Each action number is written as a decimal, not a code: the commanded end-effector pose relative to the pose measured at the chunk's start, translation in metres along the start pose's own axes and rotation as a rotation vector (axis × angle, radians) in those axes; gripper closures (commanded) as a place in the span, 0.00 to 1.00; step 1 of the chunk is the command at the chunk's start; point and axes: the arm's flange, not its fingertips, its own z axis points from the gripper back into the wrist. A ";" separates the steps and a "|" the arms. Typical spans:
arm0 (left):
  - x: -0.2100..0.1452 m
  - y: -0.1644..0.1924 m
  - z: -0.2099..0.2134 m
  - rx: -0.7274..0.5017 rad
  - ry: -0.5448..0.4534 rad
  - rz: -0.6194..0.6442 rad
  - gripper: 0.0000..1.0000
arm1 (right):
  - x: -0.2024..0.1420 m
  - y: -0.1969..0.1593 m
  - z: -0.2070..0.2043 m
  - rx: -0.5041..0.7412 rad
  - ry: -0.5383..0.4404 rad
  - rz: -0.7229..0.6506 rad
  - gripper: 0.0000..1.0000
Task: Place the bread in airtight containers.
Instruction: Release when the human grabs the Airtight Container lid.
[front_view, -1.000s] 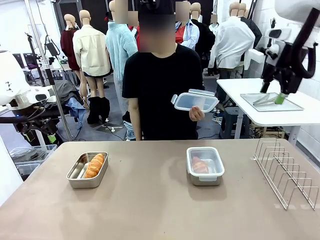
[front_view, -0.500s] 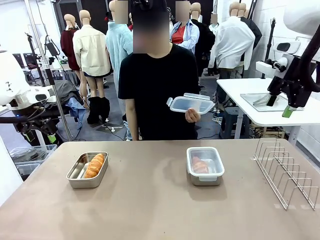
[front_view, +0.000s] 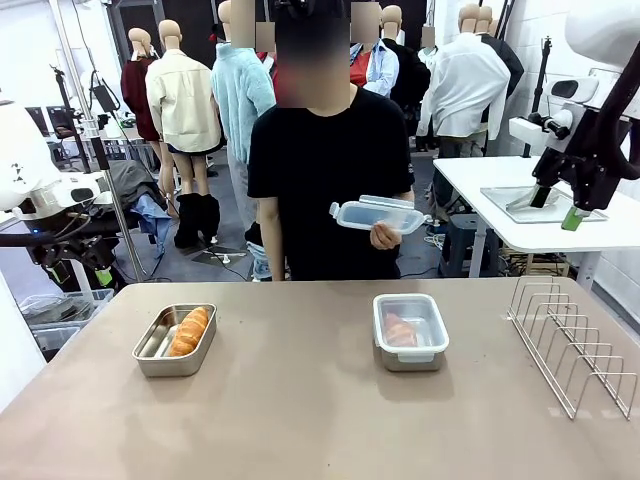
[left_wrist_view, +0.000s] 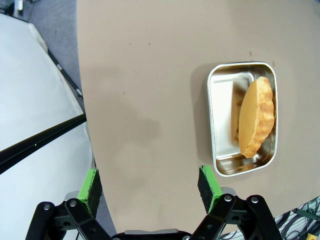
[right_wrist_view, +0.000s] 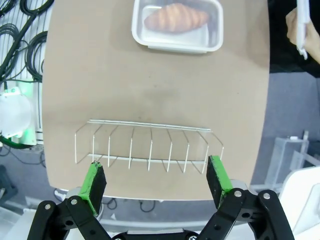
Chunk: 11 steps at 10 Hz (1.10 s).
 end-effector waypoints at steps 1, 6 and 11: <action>-0.002 0.001 0.001 0.025 0.004 0.007 0.00 | 0.000 -0.003 0.000 0.004 0.006 -0.004 0.00; -0.002 0.001 0.001 0.025 0.004 0.007 0.00 | 0.000 -0.003 0.000 0.004 0.006 -0.004 0.00; -0.002 0.001 0.001 0.025 0.004 0.007 0.00 | 0.000 -0.003 0.000 0.004 0.006 -0.004 0.00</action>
